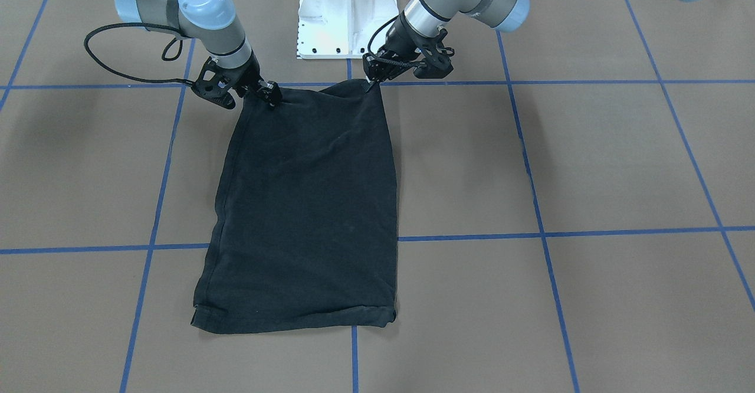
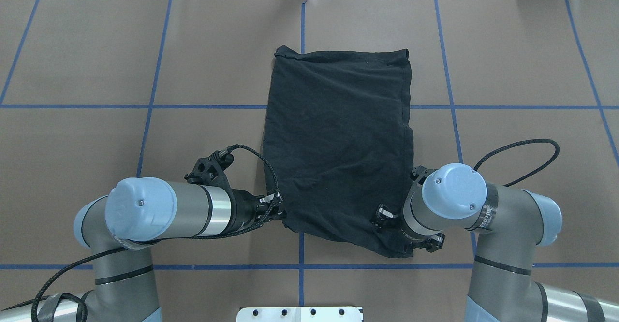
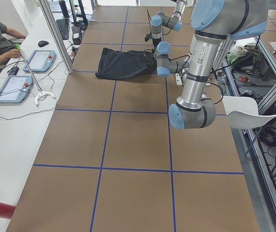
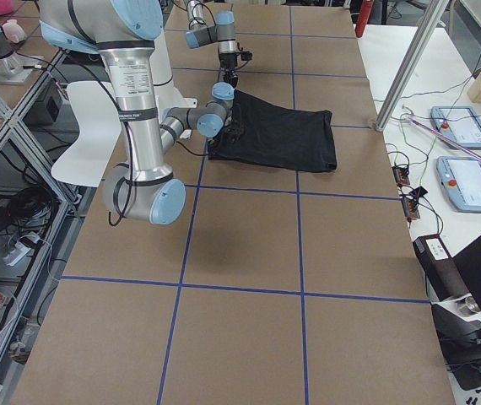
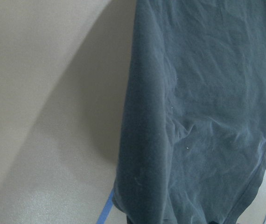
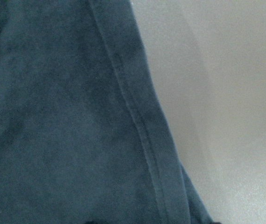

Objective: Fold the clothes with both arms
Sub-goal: 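Hold the shirt's near edges with both grippers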

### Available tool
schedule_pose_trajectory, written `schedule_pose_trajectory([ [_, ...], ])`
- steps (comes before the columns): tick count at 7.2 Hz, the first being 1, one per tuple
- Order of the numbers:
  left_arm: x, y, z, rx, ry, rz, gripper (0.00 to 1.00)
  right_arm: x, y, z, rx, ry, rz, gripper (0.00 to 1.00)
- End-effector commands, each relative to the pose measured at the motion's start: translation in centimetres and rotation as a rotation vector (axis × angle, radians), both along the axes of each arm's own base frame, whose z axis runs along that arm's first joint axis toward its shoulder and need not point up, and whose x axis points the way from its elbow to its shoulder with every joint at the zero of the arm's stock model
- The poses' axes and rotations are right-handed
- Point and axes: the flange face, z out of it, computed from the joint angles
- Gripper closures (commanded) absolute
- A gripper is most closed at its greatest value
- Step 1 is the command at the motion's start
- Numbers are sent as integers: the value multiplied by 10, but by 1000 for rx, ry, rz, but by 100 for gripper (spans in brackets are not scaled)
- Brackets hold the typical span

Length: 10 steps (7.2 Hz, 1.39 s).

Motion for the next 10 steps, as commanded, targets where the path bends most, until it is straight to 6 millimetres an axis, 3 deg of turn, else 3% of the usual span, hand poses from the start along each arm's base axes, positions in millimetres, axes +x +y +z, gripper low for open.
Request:
schedule_pose_trajectory([
  [1,0,0,-2,1,3,0,100,2,0,5,-3,9,1,14],
  [3,0,0,-2,1,4,0,100,1,1,5,-6,9,1,14],
  [5,0,0,-2,1,3,0,100,-5,6,4,-12,14,-13,27],
  [7,-1,0,-2,1,4,0,100,-9,6,6,-16,17,-17,31],
  [8,-1,0,-3,2,6,0,100,-8,7,5,-16,17,-17,42],
  [10,-1,0,-2,1,4,0,100,-7,6,2,-14,10,-15,83],
])
